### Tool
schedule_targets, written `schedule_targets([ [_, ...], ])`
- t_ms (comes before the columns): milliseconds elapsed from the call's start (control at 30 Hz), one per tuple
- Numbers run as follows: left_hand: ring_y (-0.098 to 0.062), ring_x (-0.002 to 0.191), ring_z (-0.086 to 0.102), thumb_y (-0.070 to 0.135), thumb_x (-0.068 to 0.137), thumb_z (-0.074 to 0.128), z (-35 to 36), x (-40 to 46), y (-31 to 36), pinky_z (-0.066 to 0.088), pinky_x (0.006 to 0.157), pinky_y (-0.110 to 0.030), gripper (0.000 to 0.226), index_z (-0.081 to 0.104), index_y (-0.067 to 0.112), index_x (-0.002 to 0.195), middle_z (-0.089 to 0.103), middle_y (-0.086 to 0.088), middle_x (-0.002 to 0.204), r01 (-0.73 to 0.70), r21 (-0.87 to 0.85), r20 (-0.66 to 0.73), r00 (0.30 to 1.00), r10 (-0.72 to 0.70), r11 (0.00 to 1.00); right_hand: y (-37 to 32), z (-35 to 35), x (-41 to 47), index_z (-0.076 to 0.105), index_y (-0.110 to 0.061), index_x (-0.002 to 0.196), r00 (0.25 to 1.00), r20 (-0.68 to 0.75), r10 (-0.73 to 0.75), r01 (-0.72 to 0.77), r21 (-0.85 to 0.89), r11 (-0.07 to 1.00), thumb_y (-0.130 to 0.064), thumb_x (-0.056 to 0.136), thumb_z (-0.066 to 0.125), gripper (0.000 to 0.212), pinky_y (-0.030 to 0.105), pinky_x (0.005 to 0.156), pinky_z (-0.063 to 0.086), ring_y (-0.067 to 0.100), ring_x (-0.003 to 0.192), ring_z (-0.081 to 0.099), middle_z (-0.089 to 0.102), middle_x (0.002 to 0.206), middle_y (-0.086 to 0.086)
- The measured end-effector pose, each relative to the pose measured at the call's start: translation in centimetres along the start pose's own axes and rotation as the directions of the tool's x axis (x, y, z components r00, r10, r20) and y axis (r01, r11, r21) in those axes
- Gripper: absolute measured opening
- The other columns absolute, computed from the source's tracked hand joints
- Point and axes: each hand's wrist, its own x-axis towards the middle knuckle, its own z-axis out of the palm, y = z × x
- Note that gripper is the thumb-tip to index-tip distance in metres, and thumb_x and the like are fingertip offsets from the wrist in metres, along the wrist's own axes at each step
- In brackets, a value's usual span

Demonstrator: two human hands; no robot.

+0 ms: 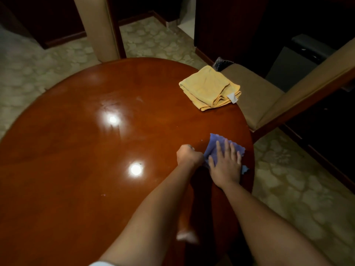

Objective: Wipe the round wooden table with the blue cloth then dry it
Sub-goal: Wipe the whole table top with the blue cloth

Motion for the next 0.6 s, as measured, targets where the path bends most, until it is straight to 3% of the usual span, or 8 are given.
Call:
schedule_targets([
  [133,-0.021,0.059,0.035,0.000,0.074,0.062,-2.0,0.7,-0.7,0.033,0.054,-0.025,0.043,0.027,0.014,0.053,0.036,0.000,0.056,-0.032,-0.017,-0.040,0.999,0.032,0.999,-3.6,0.6,-0.3,0.019,-0.018,0.153,0.992,-0.018,0.126,-0.125,0.051,0.991,-0.045,0.097,0.041,0.065,0.047,0.116,0.007,0.028,0.147,0.007,0.011,0.160,0.012],
  [300,-0.015,0.049,0.027,-0.002,0.069,0.068,-3.6,2.8,0.4,0.026,0.043,-0.022,0.046,0.028,0.014,0.053,0.034,0.001,0.058,-0.039,-0.004,-0.057,0.998,0.039,0.999,-6.0,0.5,2.4,0.009,-0.020,0.154,0.985,0.012,0.171,-0.171,0.050,0.984,-0.047,0.098,0.034,0.066,0.045,0.117,0.004,0.028,0.148,0.000,0.004,0.161,0.012],
  [600,-0.022,0.063,0.037,0.000,0.073,0.057,-8.6,6.5,-0.9,0.035,0.057,-0.026,0.034,0.033,0.013,0.053,0.038,0.001,0.055,-0.021,-0.036,-0.278,0.961,0.010,0.999,-11.9,0.6,7.1,0.007,-0.021,0.154,0.991,0.037,-0.126,0.125,0.007,0.992,-0.049,0.098,0.031,0.067,0.043,0.117,0.002,0.027,0.148,-0.002,0.001,0.161,0.011],
])
